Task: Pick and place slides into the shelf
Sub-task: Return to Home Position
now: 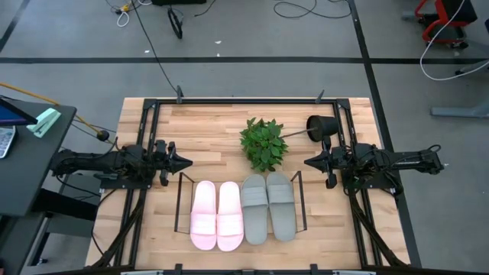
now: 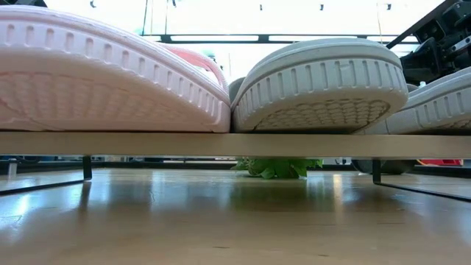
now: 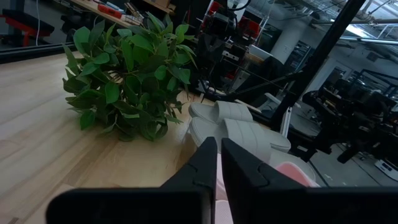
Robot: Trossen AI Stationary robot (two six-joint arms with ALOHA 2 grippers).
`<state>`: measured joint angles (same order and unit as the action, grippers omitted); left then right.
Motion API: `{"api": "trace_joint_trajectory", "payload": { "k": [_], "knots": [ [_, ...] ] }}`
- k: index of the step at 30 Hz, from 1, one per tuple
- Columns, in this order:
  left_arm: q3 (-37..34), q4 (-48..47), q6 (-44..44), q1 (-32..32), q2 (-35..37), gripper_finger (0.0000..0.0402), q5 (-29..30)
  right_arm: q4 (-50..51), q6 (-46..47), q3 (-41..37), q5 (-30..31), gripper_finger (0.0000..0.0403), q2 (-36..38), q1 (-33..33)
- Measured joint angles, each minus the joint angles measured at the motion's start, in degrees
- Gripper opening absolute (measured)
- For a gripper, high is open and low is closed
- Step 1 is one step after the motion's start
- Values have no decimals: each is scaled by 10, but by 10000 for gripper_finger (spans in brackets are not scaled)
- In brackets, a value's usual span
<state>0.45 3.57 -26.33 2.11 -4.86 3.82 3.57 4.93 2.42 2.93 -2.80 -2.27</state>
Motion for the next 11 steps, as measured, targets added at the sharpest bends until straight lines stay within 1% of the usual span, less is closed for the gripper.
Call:
{"api": "trace_joint_trajectory", "payload": {
  "k": [4, 11],
  "knots": [
    [0, 0, 0, 0, 0, 26, 0, 0, 0, 0, 0, 14, 0, 0],
    [0, 0, 0, 0, 0, 37, 0, 0, 0, 0, 0, 14, 0, 0]
  ]
}}
